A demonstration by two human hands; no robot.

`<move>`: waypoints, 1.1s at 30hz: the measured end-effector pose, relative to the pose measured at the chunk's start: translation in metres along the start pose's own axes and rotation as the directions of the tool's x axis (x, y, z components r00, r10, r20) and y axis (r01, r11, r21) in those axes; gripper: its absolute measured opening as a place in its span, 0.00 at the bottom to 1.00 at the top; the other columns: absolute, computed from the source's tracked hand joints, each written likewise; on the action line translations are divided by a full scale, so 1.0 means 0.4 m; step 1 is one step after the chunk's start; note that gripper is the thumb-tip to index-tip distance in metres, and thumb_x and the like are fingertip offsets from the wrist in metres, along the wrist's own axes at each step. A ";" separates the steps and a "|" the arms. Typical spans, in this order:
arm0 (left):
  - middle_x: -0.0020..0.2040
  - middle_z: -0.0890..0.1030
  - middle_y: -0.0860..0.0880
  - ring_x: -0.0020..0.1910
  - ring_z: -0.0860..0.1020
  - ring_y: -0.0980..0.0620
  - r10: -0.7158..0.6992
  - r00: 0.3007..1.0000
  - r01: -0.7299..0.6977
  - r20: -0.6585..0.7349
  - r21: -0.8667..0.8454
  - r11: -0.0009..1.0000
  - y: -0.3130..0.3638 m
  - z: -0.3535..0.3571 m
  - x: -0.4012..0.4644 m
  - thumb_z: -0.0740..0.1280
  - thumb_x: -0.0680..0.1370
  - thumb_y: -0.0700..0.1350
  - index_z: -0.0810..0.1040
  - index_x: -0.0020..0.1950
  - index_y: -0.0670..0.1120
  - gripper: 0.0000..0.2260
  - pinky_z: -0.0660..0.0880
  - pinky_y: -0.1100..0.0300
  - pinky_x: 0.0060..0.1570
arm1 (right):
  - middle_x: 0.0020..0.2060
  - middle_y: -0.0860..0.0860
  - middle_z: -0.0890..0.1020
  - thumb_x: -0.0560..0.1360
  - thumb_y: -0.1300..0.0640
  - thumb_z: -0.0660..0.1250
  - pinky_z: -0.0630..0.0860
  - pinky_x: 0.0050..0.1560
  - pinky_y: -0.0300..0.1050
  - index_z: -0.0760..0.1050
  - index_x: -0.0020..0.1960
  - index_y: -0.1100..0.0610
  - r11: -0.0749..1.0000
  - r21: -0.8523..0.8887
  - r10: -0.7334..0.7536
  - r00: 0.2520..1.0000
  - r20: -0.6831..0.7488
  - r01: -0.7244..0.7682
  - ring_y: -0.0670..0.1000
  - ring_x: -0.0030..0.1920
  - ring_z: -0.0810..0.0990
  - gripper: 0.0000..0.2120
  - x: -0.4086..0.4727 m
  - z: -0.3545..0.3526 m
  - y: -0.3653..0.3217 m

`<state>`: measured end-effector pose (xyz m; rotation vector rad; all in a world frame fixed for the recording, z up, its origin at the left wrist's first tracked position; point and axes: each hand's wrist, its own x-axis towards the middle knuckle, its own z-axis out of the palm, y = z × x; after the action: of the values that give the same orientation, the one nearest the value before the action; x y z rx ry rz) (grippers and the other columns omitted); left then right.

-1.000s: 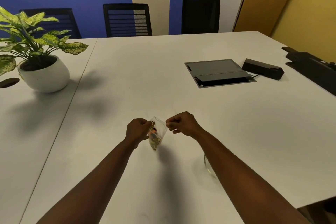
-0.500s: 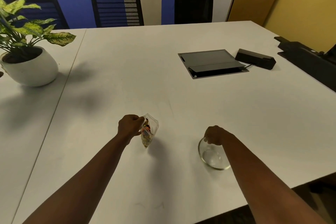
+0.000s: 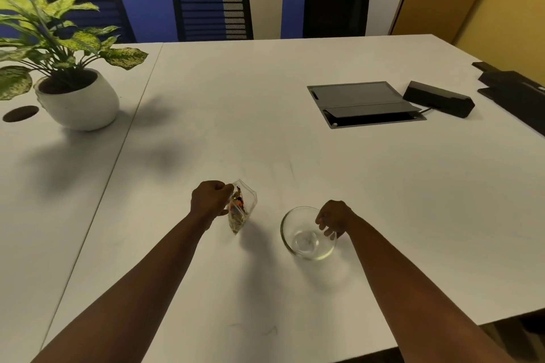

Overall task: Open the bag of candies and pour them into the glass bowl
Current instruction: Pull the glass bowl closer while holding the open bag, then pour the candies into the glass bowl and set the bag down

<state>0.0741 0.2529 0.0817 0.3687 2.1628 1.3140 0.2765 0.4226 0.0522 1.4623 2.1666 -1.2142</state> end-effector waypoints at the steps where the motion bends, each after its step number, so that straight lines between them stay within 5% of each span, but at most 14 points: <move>1: 0.42 0.77 0.42 0.42 0.77 0.45 -0.002 1.000 0.002 -0.002 -0.007 1.000 0.000 -0.006 0.001 0.63 0.72 0.40 0.76 0.40 0.40 0.04 0.79 0.58 0.36 | 0.41 0.60 0.79 0.72 0.71 0.66 0.76 0.29 0.41 0.79 0.49 0.66 1.000 0.002 -0.004 1.000 -0.011 0.004 0.51 0.27 0.76 0.08 0.004 0.011 -0.011; 10: 0.46 0.79 0.41 0.44 0.78 0.45 -0.002 1.000 0.000 -0.024 -0.053 0.999 0.017 -0.044 -0.002 0.62 0.73 0.40 0.75 0.39 0.40 0.06 0.78 0.59 0.34 | 0.33 0.58 0.77 0.72 0.72 0.63 0.75 0.34 0.47 0.74 0.33 0.61 0.990 0.144 0.010 0.995 -0.098 0.004 0.54 0.26 0.74 0.11 0.027 0.085 -0.070; 14: 0.47 0.81 0.41 0.44 0.79 0.45 0.019 1.000 -0.020 -0.020 -0.059 0.998 0.037 -0.043 -0.004 0.62 0.73 0.40 0.76 0.38 0.40 0.06 0.78 0.59 0.34 | 0.40 0.59 0.79 0.74 0.67 0.62 0.76 0.34 0.45 0.79 0.48 0.65 0.998 0.060 0.004 0.998 -0.058 0.000 0.56 0.34 0.78 0.08 0.033 0.091 -0.082; 16: 0.47 0.81 0.41 0.43 0.79 0.45 0.029 0.999 -0.030 -0.014 -0.071 0.997 0.050 -0.039 -0.005 0.62 0.73 0.40 0.76 0.35 0.41 0.08 0.78 0.59 0.35 | 0.41 0.59 0.80 0.74 0.65 0.63 0.80 0.37 0.48 0.79 0.44 0.64 0.994 0.106 0.029 0.998 -0.058 -0.022 0.53 0.31 0.78 0.06 0.031 0.089 -0.082; 19: 0.44 0.82 0.43 0.38 0.79 0.47 0.048 0.999 -0.048 -0.003 -0.097 0.994 0.074 -0.036 -0.011 0.61 0.73 0.39 0.76 0.33 0.43 0.09 0.78 0.60 0.35 | 0.52 0.60 0.81 0.76 0.52 0.64 0.79 0.49 0.51 0.78 0.55 0.61 0.999 -0.036 -0.009 0.995 -0.103 0.005 0.58 0.49 0.81 0.15 0.021 0.085 -0.090; 21: 0.41 0.82 0.45 0.35 0.80 0.48 0.077 0.997 -0.074 0.024 -0.123 0.990 0.098 -0.031 -0.017 0.60 0.74 0.39 0.76 0.34 0.43 0.10 0.78 0.60 0.34 | 0.54 0.59 0.80 0.77 0.47 0.61 0.74 0.56 0.49 0.79 0.52 0.57 0.986 -0.090 -0.156 0.958 -0.240 0.138 0.60 0.61 0.76 0.15 0.011 0.080 -0.110; 23: 0.40 0.82 0.47 0.35 0.81 0.47 0.100 0.993 -0.086 0.069 -0.181 0.980 0.125 -0.023 -0.023 0.59 0.75 0.39 0.75 0.34 0.43 0.10 0.78 0.60 0.34 | 0.48 0.57 0.82 0.76 0.49 0.63 0.74 0.57 0.50 0.80 0.45 0.58 0.930 0.209 -0.221 0.916 -0.335 0.301 0.59 0.59 0.78 0.13 0.001 0.072 -0.136; 26: 0.41 0.83 0.46 0.35 0.83 0.47 0.122 0.979 -0.071 0.164 -0.287 0.955 0.166 -0.011 -0.033 0.57 0.74 0.37 0.71 0.33 0.43 0.11 0.80 0.61 0.32 | 0.51 0.55 0.79 0.75 0.46 0.64 0.76 0.53 0.49 0.74 0.59 0.55 0.639 0.743 -0.217 0.973 -0.075 0.200 0.55 0.54 0.77 0.17 -0.006 0.054 -0.168; 29: 0.39 0.85 0.48 0.32 0.85 0.50 0.155 0.950 -0.043 0.272 -0.376 0.926 0.183 0.005 -0.041 0.55 0.73 0.36 0.68 0.31 0.43 0.11 0.81 0.61 0.33 | 0.51 0.55 0.79 0.75 0.40 0.59 0.76 0.53 0.52 0.71 0.63 0.53 0.472 0.881 -0.348 0.914 0.207 -0.020 0.56 0.51 0.78 0.23 -0.015 0.045 -0.164; 33: 0.42 0.85 0.47 0.34 0.85 0.49 0.142 0.938 -0.001 0.316 -0.408 0.913 0.166 0.034 -0.040 0.55 0.76 0.38 0.73 0.38 0.42 0.10 0.81 0.55 0.42 | 0.47 0.58 0.81 0.67 0.48 0.68 0.80 0.50 0.60 0.80 0.51 0.58 0.341 0.939 -0.446 0.872 0.204 -0.045 0.59 0.50 0.80 0.18 -0.019 0.042 -0.142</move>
<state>0.0910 0.2863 0.1402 0.4711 1.5591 1.5666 0.2275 0.3970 0.0744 0.9305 1.2823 -2.8720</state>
